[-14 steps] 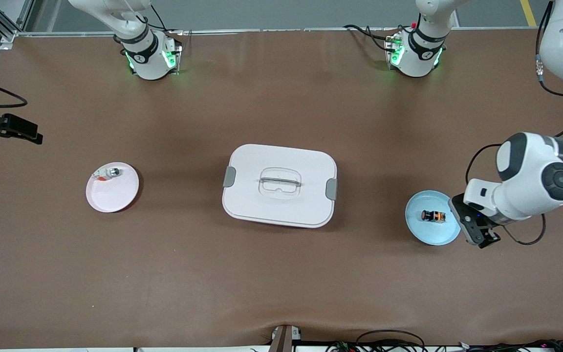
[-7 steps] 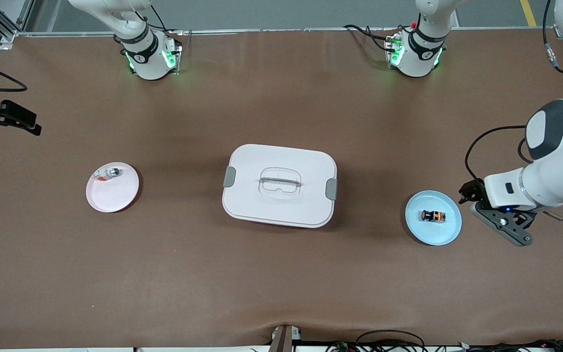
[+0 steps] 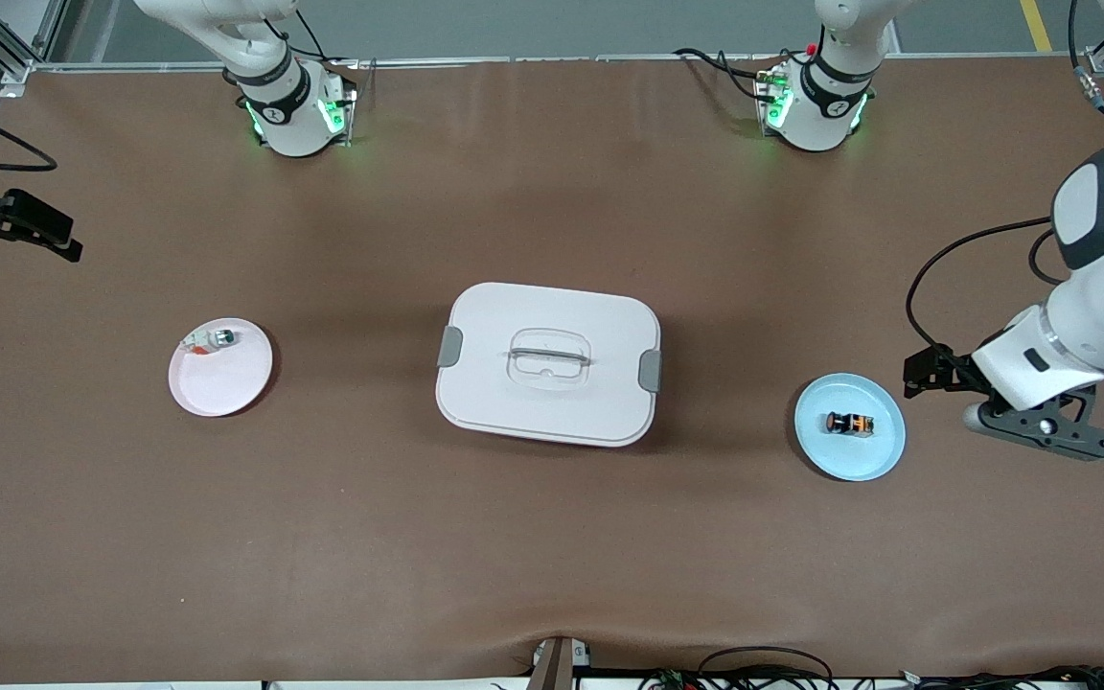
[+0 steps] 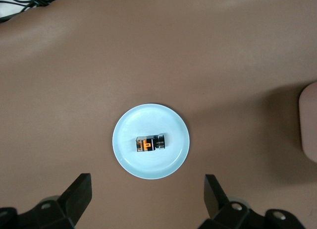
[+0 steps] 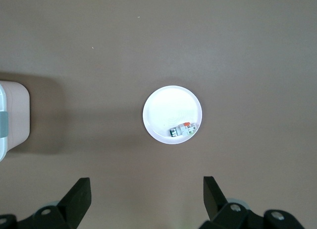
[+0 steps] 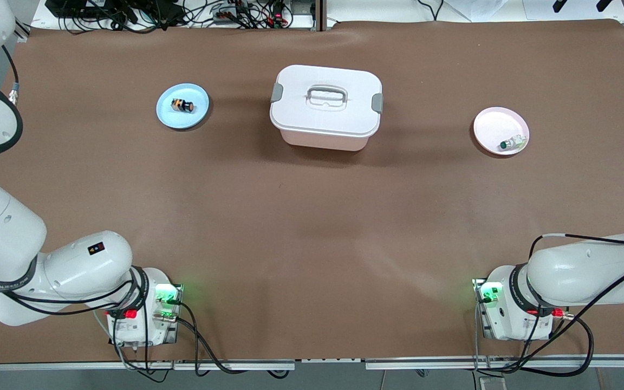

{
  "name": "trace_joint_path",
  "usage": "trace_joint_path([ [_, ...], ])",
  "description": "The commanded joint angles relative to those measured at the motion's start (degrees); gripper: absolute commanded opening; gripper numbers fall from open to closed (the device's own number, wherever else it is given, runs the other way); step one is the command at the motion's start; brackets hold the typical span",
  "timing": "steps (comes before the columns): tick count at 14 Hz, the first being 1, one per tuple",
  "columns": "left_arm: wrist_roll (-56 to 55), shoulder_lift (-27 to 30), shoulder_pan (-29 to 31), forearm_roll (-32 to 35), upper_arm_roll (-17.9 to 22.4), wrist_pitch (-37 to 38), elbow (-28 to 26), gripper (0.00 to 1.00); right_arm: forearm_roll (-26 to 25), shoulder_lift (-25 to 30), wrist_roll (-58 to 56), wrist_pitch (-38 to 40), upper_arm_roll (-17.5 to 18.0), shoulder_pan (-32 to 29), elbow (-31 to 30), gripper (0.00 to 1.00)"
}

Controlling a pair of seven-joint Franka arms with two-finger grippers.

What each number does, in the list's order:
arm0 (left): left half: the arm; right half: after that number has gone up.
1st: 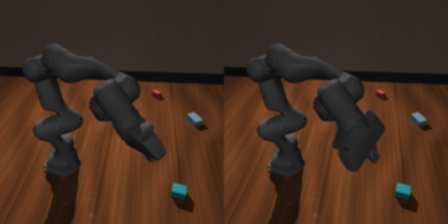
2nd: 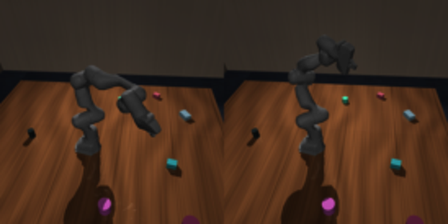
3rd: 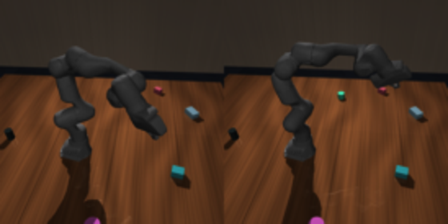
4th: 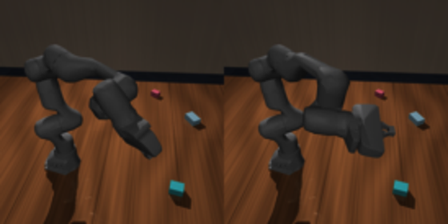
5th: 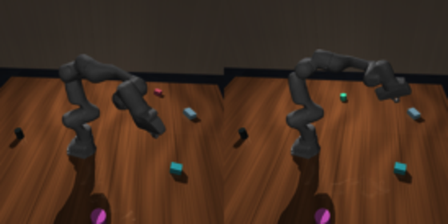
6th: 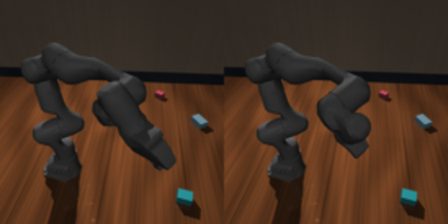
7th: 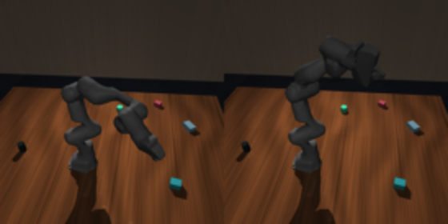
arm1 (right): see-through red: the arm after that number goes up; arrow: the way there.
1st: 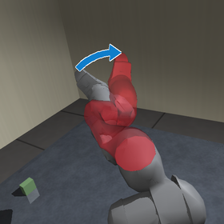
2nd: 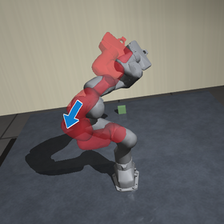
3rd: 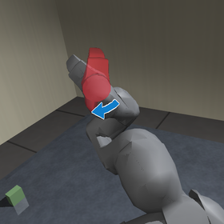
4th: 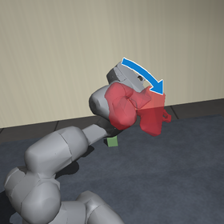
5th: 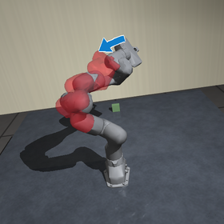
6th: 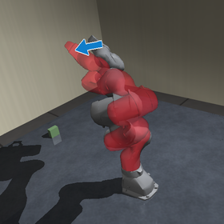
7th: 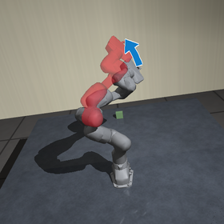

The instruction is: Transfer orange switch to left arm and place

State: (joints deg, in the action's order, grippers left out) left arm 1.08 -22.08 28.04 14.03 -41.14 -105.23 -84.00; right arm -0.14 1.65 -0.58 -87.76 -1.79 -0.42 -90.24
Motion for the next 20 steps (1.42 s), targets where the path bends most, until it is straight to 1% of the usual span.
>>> trace_joint_path([
  [1,-5.98,4.93,-6.13,-1.29,5.59,4.31,-0.2,1.0,1.02,3.27,0.58,-1.36,0.56,-1.25,-3.81,1.0],
  [3,-9.51,7.31,-11.58,-1.38,11.14,5.82,-0.29,1.0,1.02,3.36,1.28,-0.31,0.56,-1.52,-3.63,1.0],
  [6,-8.21,10.38,-19.93,-1.55,21.94,6.62,-0.29,1.0,1.02,3.62,4.01,0.31,0.74,-1.34,-3.63,1.0],
  [7,-7.07,11.87,-21.87,-1.73,24.59,7.4,-0.46,1.0,1.02,3.62,4.01,0.14,0.83,-1.26,-3.54,1.0],
  [8,-4.54,12.67,-22.67,-1.81,26.61,8.98,-0.46,1.0,1.02,3.62,4.01,-0.04,0.83,-1.34,-3.63,1.0],
  [9,-3.38,13.9,-23.55,-3.64,28.2,10.21,-0.46,1.0,1.02,3.71,4.01,-0.3,0.83,-1.26,-3.63,1.0],
  [11,-3.19,16.71,-25.92,-7.95,33.37,13.02,-1.33,1.0,1.11,3.97,4.01,-0.65,0.83,-1.34,-3.72,1.0],
  [12,-3.11,18.55,-27.24,-9.1,36.1,13.12,-2.56,1.0,1.19,3.97,4.1,-0.92,0.83,-1.43,-3.81,1.0],
  [13,-2.84,20.48,-28.12,-9.63,37.34,13.21,-4.49,1.0,2.15,4.06,4.1,-1.01,0.65,-1.52,-3.81,1.0],
  [14,-3.1,22.07,-28.13,-9.9,37.44,13.12,-5.9,1.0,3.03,4.06,4.1,-1.01,0.56,-1.61,-3.81,1.0],
  [20,-5.82,30.42,-28.31,-14.02,38.24,13.12,-13.28,1.0,3.13,4.15,4.01,-1.18,0.56,-1.78,-3.9,1.0],
])
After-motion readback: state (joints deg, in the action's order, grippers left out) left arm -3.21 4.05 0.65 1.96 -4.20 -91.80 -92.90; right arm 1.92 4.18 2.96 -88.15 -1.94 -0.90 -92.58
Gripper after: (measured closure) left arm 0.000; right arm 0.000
